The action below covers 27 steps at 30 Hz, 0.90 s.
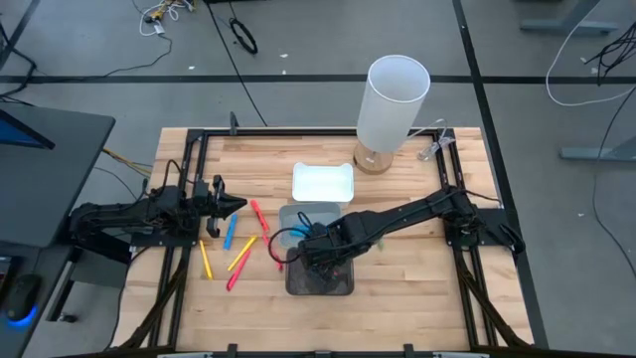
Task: Pick & Place Markers
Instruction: Put the green pen into the black transparent bin
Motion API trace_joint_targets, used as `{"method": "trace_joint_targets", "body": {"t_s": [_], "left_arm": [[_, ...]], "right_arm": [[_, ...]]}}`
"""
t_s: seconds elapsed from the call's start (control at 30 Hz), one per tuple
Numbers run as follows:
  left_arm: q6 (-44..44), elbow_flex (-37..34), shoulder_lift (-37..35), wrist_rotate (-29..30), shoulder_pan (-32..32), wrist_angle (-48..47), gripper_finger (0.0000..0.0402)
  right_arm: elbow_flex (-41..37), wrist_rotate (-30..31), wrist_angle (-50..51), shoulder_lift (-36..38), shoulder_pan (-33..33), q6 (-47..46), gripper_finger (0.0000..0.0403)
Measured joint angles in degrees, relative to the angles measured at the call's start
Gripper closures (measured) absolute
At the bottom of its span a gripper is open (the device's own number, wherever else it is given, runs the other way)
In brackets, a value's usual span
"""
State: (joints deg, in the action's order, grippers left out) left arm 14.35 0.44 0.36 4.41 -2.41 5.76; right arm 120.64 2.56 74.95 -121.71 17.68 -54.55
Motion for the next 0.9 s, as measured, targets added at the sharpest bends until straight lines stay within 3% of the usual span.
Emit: {"method": "trace_joint_targets", "body": {"t_s": [0.3,0.63,0.9], "left_arm": [[0.02,-0.01,0.0,0.01,0.01,-0.02,0.0378],[0.0,0.01,-0.02,0.01,0.01,-0.02,0.0378],[0.02,0.01,0.0,0.01,0.01,-0.02,0.0378]], "right_arm": [[-1.37,2.18,0.05,1.53,-0.06,-4.09,0.0105],[-18.86,3.06,-3.12,12.66,-0.64,-10.06,0.0105],[-26.62,3.14,-4.43,17.84,-1.6,-13.52,0.0105]]}}
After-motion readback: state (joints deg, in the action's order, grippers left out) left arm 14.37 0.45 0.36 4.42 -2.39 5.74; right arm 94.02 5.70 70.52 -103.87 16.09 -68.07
